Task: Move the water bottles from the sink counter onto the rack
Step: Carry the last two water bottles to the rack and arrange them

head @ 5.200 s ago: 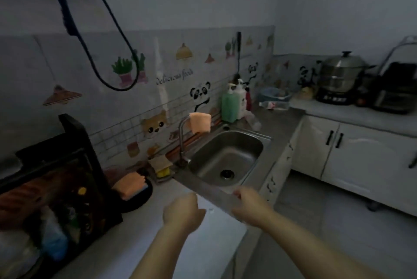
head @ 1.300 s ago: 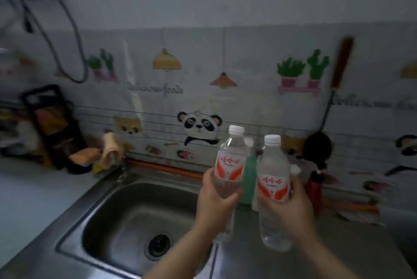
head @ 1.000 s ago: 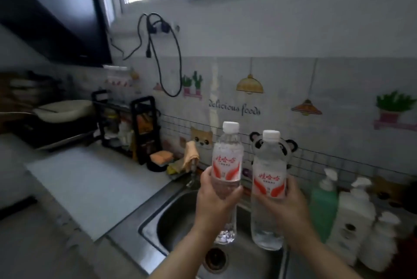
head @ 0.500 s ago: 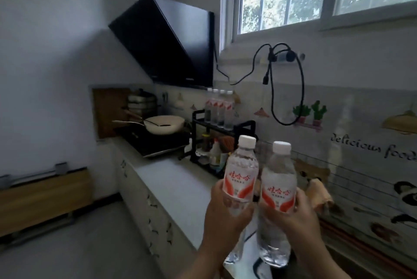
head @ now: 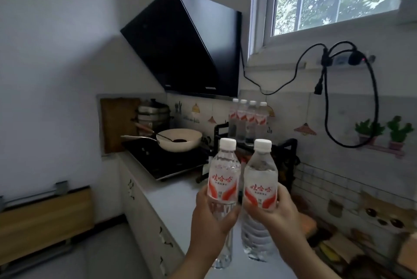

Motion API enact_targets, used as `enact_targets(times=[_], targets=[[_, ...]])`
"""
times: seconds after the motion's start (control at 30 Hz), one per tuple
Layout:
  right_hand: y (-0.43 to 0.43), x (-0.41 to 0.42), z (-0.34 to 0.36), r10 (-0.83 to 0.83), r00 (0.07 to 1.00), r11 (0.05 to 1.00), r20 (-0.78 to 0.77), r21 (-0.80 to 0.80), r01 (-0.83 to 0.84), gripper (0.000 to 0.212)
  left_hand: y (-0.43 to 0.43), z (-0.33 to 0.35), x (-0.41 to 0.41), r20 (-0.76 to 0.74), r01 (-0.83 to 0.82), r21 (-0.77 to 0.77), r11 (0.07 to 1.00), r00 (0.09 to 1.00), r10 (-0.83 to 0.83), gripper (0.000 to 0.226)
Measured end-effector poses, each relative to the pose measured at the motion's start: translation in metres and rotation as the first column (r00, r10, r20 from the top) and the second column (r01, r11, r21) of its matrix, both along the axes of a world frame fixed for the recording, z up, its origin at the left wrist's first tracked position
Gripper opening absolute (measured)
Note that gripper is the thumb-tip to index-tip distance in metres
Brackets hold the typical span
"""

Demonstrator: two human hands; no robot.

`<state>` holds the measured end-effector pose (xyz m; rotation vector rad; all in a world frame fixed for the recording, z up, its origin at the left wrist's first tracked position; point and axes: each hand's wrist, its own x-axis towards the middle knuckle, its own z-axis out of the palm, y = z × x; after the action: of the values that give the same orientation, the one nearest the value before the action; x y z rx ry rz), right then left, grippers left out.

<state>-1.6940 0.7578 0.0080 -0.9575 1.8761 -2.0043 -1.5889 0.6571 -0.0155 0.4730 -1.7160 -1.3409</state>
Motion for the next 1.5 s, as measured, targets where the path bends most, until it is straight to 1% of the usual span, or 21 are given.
enact_targets(times=[0.13, 0.23, 0.33, 0.43, 0.53, 0.7, 0.83, 0.97, 1.1, 1.23, 1.33, 1.5], targets=[[-0.064, -0.037, 0.011, -0.007, 1.0, 1.0, -0.019, -0.011, 0.007, 0.056, -0.065, 0.01, -0.038, -0.007, 0.02, 0.015, 1.0, 1.0, -0.02, 0.051], [-0.104, -0.065, 0.022, -0.043, 0.997, 0.999, -0.066, -0.019, 0.042, 0.054, -0.11, 0.019, -0.068, -0.022, 0.019, -0.01, 1.0, 1.0, -0.019, 0.052], [-0.137, -0.093, 0.029, -0.093, 0.991, 0.996, -0.095, -0.021, 0.092, 0.054, -0.149, 0.024, -0.097, -0.036, 0.053, -0.022, 0.998, 0.998, -0.054, 0.054], [-0.168, -0.117, 0.03, -0.168, 0.98, 0.986, -0.108, -0.011, 0.168, 0.06, -0.185, 0.028, -0.128, -0.035, 0.117, -0.047, 0.992, 0.992, -0.119, 0.052], [-0.198, -0.14, 0.029, -0.231, 0.965, 0.973, -0.125, -0.005, 0.232, 0.062, -0.222, 0.029, -0.163, -0.033, 0.179, -0.09, 0.98, 0.983, -0.182, 0.053], [-0.245, -0.169, 0.028, -0.402, 0.909, 0.916, -0.112, -0.032, 0.401, 0.066, -0.284, 0.028, -0.221, 0.006, 0.324, -0.135, 0.936, 0.945, -0.327, 0.06], [-0.263, -0.183, 0.037, -0.496, 0.863, 0.868, -0.099, -0.031, 0.496, 0.078, -0.314, 0.035, -0.253, 0.017, 0.424, -0.169, 0.89, 0.904, -0.427, 0.063], [-0.27, -0.207, 0.052, -0.582, 0.81, 0.814, -0.078, -0.053, 0.579, 0.072, -0.33, 0.043, -0.286, 0.01, 0.502, -0.179, 0.846, 0.861, -0.509, 0.062], [-0.27, -0.239, 0.071, -0.625, 0.779, 0.78, -0.06, -0.1, 0.618, 0.064, -0.341, 0.052, -0.318, -0.021, 0.531, -0.175, 0.829, 0.84, -0.542, 0.061], [-0.267, -0.278, 0.086, -0.64, 0.766, 0.765, -0.054, -0.134, 0.63, 0.077, -0.346, 0.061, -0.35, -0.04, 0.554, -0.172, 0.815, 0.823, -0.567, 0.058], [-0.263, -0.31, 0.086, -0.646, 0.761, 0.76, -0.05, -0.133, 0.636, 0.068, -0.346, 0.067, -0.374, -0.047, 0.56, -0.192, 0.806, 0.815, -0.577, 0.058], [-0.267, -0.356, 0.073, -0.65, 0.76, 0.752, 0.013, -0.139, 0.645, 0.053, -0.338, 0.068, -0.41, -0.057, 0.568, -0.173, 0.804, 0.809, -0.584, 0.061]])
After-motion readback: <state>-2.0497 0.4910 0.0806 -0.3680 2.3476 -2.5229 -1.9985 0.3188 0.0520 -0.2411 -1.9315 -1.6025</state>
